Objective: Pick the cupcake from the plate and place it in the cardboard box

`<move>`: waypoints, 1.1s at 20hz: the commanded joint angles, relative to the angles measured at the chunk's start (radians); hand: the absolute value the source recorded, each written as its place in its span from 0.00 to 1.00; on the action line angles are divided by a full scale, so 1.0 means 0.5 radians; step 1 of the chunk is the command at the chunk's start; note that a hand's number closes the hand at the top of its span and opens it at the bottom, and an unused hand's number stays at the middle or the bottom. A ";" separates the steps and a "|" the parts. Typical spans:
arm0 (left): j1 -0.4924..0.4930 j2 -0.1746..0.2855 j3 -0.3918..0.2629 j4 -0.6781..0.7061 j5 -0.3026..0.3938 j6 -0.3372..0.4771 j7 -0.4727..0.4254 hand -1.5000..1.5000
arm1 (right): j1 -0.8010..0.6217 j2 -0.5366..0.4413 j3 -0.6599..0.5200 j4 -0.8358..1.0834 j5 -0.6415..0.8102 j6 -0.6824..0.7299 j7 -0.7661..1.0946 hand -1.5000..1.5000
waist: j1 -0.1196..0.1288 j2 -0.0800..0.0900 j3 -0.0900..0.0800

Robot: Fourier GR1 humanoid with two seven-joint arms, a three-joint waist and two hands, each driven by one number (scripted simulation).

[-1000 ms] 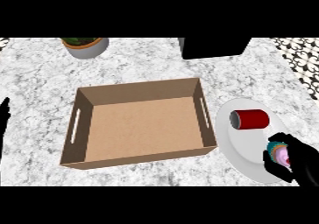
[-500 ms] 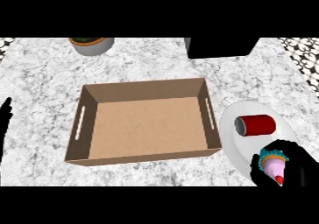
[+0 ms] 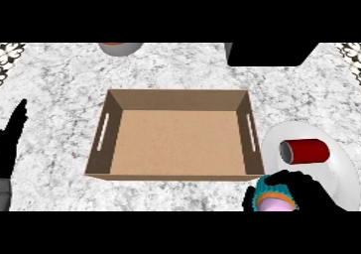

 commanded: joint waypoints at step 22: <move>-0.087 -0.109 -0.082 -0.004 -0.075 0.022 0.000 0.50 | -1.841 0.011 -0.630 1.769 -0.967 -0.521 0.783 1.00 | 0.108 0.028 0.012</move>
